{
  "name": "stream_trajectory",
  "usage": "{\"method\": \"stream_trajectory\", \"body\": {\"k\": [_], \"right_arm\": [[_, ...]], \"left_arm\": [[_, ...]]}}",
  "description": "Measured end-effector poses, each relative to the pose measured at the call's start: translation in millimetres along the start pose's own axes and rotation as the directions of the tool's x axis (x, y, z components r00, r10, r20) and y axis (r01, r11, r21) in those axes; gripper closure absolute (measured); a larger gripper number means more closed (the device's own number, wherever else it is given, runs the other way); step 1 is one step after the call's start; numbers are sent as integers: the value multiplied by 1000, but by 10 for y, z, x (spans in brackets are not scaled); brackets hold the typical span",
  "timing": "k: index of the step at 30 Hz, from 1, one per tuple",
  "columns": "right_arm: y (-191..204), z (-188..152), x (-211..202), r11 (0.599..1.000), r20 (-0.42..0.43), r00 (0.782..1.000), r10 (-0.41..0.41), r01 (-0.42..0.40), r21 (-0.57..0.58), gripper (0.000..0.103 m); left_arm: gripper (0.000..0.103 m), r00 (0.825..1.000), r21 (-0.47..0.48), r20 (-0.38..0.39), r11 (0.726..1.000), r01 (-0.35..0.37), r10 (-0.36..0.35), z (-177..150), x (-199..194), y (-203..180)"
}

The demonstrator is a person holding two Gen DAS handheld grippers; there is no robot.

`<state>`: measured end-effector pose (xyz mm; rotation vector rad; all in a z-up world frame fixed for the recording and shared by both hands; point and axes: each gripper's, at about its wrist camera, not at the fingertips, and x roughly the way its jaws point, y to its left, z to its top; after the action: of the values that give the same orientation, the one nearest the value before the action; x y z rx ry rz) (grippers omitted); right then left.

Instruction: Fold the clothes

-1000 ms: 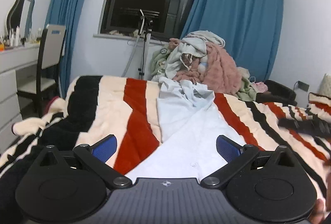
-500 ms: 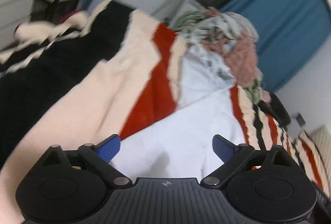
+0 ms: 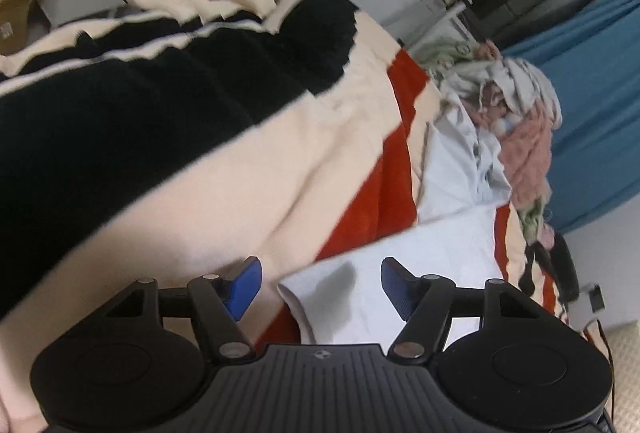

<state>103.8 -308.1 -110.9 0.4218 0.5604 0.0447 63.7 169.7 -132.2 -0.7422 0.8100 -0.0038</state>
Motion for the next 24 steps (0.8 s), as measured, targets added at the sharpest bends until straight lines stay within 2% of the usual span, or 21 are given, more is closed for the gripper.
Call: {"method": "stream_trajectory", "body": {"k": [4,6,9,12,15,17,19,22,24], "right_arm": [[-16,-7,26,1000,-17,1000,7,-7,19,21],[-24,-8,32,1000,-21,1000,8,-7,28,21],[-30,-9,36,999,-25,1000,11,-9,42,21],[-29,-13,41,999,-31,999,12,-10,49,21],[-40,-14,34,999,-31,999,11,-9,53,21],[-41,-11,22,998,-26,1000,10,-9,56,21],[-50,1,-1,998,-10,1000,3,-2,57,21],[-83,44,-78,998,40,999,-18,16,60,21],[-110,82,-129,997,76,996,-35,30,66,21]], "left_arm": [[58,1000,71,16,997,-24,23,-58,6,-111],[73,1000,84,27,996,-8,6,-80,-27,-137],[83,1000,129,21,992,-10,7,-129,-24,-218],[91,998,210,18,975,-70,68,-210,10,-336],[95,996,291,67,954,-75,57,-288,-84,-462],[96,993,357,115,933,-45,4,-374,-226,-590],[96,985,442,149,897,16,-91,-491,-412,-763],[96,955,523,140,838,153,-261,-727,-662,-1043],[96,932,558,107,797,232,-347,-915,-756,-1237]]}}
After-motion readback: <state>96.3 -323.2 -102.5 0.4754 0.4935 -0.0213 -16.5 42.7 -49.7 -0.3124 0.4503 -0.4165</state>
